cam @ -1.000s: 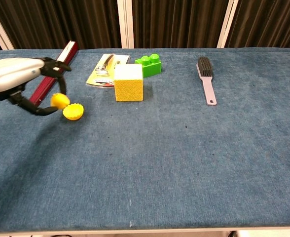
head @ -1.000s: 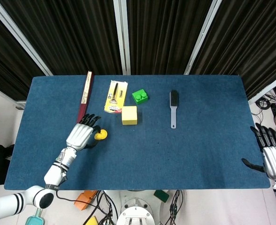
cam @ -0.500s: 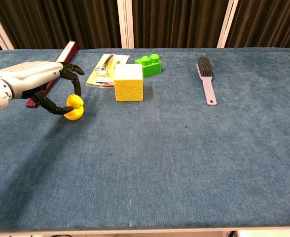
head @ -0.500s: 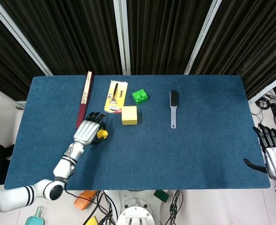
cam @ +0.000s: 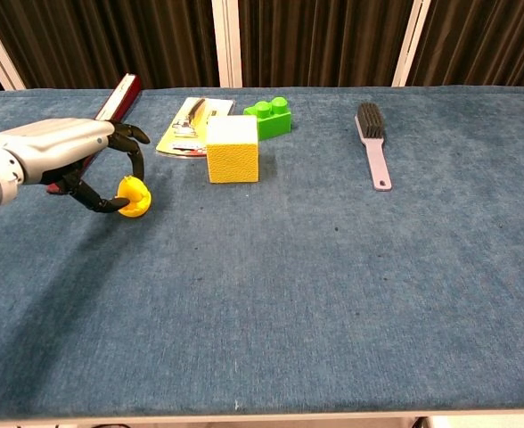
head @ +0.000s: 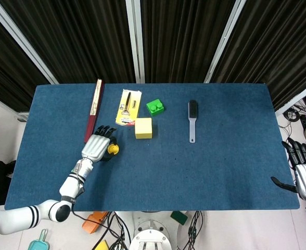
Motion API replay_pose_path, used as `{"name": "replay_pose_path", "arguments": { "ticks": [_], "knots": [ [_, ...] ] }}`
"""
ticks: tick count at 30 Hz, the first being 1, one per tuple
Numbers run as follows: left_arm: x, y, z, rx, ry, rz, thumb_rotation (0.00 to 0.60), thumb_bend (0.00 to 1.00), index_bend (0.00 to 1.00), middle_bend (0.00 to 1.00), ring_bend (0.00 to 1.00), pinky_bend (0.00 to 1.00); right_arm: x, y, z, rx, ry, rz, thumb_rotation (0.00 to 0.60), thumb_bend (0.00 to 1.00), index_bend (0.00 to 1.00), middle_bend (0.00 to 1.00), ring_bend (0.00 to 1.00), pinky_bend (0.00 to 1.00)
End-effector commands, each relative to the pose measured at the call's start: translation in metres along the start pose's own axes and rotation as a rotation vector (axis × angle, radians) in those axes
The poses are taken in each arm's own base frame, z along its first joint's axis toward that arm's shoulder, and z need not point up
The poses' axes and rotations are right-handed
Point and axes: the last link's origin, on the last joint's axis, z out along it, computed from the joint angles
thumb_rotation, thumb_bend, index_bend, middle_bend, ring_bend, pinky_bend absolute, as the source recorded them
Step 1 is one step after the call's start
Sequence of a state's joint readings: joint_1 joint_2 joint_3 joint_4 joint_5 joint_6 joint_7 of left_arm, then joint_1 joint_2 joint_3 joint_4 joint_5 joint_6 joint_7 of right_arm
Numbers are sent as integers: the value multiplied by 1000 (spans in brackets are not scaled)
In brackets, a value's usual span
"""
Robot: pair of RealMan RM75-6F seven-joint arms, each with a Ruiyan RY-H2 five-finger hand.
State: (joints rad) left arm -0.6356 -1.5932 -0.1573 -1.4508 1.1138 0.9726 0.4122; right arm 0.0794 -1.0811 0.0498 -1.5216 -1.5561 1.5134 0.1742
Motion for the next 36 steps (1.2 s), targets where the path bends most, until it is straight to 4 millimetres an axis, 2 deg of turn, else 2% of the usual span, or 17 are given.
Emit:
{"name": "replay_pose_path", "arguments": {
  "ticks": [1,6,10,13,19,23,32,36],
  "knots": [
    [0,0,-1,-1,0,3,600,350,355,87,0,0,0,0,0,1,1,1,600,224,0,0,0,0],
    [5,-3,-7,3,9,10,600,349,296,68,0,0,0,-1,1,5,-1,0,600,224,0,0,0,0],
    [16,-11,-18,16,47,4,600,347,290,67,0,0,0,-1,2,6,-1,0,600,224,0,0,0,0],
    [30,-23,-33,41,109,-8,600,337,288,67,0,0,2,1,2,1,3,0,600,224,0,0,0,0],
    [54,-71,-79,164,262,-22,600,310,248,67,0,0,3,6,1,-18,-3,2,600,224,0,0,0,0],
    [58,-102,-122,235,324,-31,600,303,224,68,0,0,3,8,0,-19,-1,11,600,224,0,0,0,0],
    [56,-132,-212,320,355,-61,600,300,222,75,0,0,3,0,-2,12,4,18,600,224,0,0,0,0],
    [54,-136,-239,362,367,-81,600,293,221,80,0,0,3,-4,-2,19,5,16,600,224,0,0,0,0]
  ]
}}
